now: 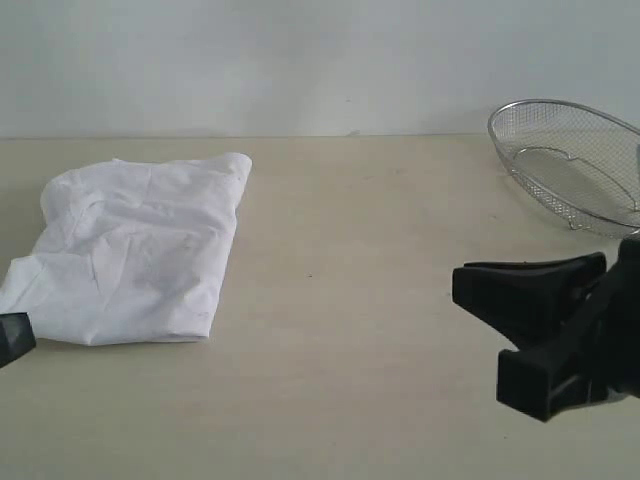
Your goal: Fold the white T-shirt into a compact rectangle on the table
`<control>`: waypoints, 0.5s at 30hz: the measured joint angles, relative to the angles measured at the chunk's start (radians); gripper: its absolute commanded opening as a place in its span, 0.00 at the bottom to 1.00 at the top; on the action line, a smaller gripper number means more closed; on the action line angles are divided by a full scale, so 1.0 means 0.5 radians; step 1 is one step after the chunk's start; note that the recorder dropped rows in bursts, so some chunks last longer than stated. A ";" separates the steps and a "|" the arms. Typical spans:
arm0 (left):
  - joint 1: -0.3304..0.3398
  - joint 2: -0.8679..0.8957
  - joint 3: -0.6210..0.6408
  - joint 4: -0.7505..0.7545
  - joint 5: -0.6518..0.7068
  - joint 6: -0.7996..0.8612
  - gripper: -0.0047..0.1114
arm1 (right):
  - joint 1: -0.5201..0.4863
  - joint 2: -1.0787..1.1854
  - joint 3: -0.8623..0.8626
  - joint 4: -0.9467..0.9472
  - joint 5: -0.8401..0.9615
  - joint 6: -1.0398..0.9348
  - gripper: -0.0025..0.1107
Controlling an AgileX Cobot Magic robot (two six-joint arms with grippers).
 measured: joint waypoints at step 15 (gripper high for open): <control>0.000 0.000 0.272 -0.357 -0.271 0.150 0.08 | 0.000 0.000 0.000 -0.015 0.042 -0.055 0.02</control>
